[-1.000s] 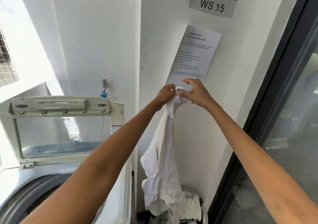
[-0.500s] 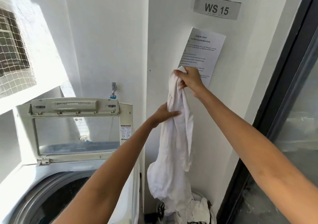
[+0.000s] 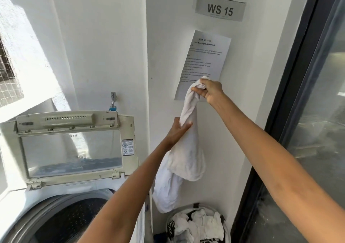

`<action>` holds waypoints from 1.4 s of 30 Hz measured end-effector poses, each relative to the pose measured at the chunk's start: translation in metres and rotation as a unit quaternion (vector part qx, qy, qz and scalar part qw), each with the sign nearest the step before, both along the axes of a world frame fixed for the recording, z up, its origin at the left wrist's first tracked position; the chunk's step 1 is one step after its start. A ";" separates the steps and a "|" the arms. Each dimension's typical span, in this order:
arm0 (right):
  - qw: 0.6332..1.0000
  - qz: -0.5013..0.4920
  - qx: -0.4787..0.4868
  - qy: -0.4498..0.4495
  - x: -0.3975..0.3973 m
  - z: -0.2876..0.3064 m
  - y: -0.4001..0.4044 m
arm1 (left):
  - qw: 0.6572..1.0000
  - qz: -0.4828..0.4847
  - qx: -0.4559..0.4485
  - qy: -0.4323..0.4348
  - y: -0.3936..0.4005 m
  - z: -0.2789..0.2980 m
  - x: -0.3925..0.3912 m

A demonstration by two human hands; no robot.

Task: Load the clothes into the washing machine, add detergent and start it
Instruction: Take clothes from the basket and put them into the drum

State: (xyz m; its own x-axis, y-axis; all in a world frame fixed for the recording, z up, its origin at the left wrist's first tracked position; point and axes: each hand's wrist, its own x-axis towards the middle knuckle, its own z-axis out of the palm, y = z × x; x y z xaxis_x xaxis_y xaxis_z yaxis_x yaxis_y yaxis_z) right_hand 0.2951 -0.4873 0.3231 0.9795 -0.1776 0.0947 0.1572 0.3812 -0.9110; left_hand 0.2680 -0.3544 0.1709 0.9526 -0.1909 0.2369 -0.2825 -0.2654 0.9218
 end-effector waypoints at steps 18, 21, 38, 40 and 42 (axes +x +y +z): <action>0.797 0.002 -0.604 0.022 0.014 -0.086 -0.115 | 0.884 0.212 0.414 0.051 0.113 0.022 0.063; 0.663 -0.116 -0.739 -0.024 0.011 -0.098 -0.113 | 0.877 0.184 0.439 0.067 0.111 0.023 0.071; 0.809 -0.150 -0.568 0.003 0.024 -0.070 -0.044 | 0.952 0.292 -0.071 -0.053 0.092 0.042 0.052; 0.845 -0.145 -0.514 -0.025 0.026 -0.061 -0.033 | 0.962 0.259 -0.071 -0.052 0.086 0.048 0.054; 0.884 -0.061 -0.462 -0.037 0.026 -0.051 -0.016 | 0.981 0.180 -0.060 -0.046 0.079 0.055 0.054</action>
